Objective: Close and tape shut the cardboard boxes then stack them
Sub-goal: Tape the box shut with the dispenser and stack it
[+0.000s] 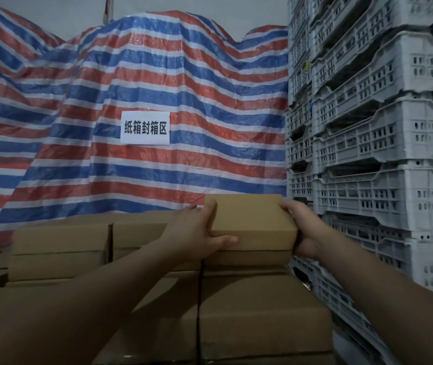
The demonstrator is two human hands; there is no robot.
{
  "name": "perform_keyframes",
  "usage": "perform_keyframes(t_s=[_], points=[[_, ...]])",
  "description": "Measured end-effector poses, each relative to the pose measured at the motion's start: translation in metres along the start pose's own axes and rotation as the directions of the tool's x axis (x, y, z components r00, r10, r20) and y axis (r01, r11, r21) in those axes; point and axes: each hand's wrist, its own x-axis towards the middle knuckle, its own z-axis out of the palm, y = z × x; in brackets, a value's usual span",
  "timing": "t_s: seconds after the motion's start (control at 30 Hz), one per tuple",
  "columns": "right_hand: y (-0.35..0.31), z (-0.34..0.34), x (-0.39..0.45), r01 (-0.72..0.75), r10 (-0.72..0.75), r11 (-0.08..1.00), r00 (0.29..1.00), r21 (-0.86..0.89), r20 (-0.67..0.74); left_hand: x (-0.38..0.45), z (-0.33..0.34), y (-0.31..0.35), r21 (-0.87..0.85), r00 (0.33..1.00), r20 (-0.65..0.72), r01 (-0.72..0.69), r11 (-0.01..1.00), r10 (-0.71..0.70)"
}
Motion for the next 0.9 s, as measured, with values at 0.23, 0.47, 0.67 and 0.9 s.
perform_keyframes(t_s=[0.23, 0.47, 0.67, 0.9], points=[[0.029, 0.006, 0.011, 0.068, -0.068, 0.998, 0.998, 0.003, -0.018, 0.008, 0.014, -0.003, 0.069, 0.999, -0.012, 0.041, 0.997, -0.041], [0.045, 0.006, 0.01, 0.096, -0.094, 0.995, 0.994, 0.039, -0.054, 0.005, 0.025, 0.0, 0.241, 0.997, -0.075, 0.051, 0.969, -0.034], [0.04, 0.015, -0.006, 0.05, -0.061, 0.986, 0.996, -0.162, -0.064, 0.001, 0.007, 0.017, 0.247, 0.996, -0.09, 0.017, 0.969, 0.006], [0.024, 0.029, -0.045, 0.285, -0.528, 0.58, 0.845, -0.763, -0.086, -0.027, -0.05, 0.024, 0.169, 0.991, -0.129, -0.005, 0.986, 0.027]])
